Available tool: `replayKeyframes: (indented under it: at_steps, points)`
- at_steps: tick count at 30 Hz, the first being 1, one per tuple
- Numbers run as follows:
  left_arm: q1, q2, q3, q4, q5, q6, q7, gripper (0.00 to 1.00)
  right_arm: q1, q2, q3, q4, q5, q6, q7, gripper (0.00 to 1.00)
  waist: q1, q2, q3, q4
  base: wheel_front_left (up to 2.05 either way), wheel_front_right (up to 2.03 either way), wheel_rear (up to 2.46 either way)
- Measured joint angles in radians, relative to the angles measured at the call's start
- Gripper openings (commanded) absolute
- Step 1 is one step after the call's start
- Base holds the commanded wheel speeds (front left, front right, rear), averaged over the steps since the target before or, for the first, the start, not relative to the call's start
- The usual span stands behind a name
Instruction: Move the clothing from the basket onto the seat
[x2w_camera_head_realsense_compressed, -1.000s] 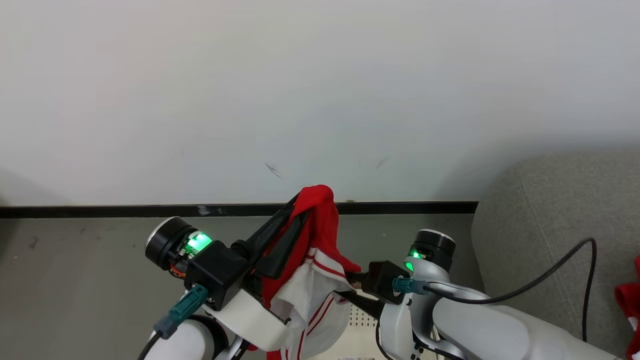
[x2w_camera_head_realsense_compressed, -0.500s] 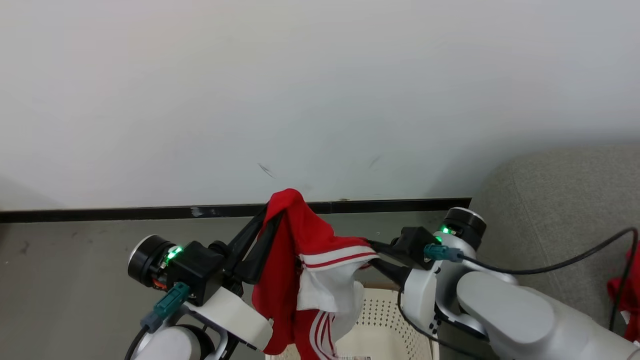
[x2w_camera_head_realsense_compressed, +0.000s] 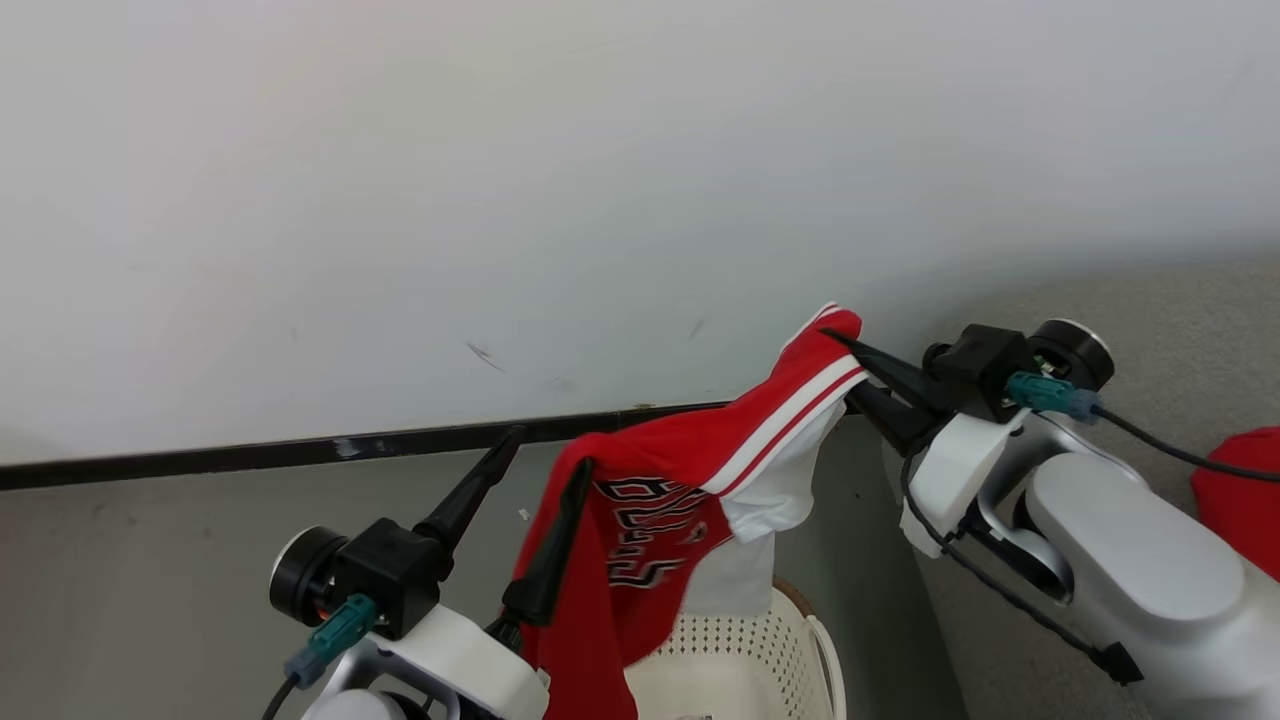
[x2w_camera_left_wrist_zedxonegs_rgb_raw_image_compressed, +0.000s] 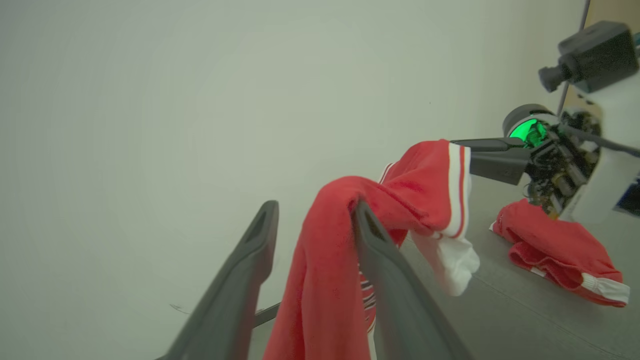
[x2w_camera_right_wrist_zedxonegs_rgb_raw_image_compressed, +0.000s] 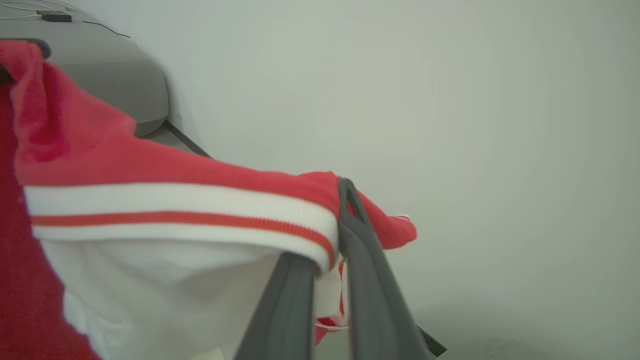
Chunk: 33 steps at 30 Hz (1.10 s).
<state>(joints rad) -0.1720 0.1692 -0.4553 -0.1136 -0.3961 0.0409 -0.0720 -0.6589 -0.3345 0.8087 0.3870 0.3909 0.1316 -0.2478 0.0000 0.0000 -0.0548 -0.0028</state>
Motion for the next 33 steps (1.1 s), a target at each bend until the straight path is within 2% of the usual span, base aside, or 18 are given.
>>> replayKeyframes:
  at_steps: [8, 19, 33]
  points:
    - [0.038, -0.008, -0.015, 0.029, -0.021, -0.010, -0.024, 1.00, 0.050, -0.048, -0.136, -0.048, -0.042, 0.000, 0.000, 0.00, 0.0000, 0.0000, -0.006, -0.044, 0.00, 0.00, 0.00]
    - [0.063, -0.021, -0.082, 0.047, -0.027, -0.045, -0.036, 1.00, 0.138, -0.113, -0.346, -0.119, -0.104, 0.000, 0.000, 0.00, 0.0000, 0.0000, -0.012, -0.107, 0.00, 0.00, 0.00]
    - [0.063, -0.047, -0.147, 0.048, -0.027, -0.084, -0.049, 1.00, 0.257, -0.133, -0.544, -0.251, -0.179, 0.000, 0.000, 0.00, 0.0000, 0.0000, -0.017, -0.193, 0.00, 0.00, 0.00]
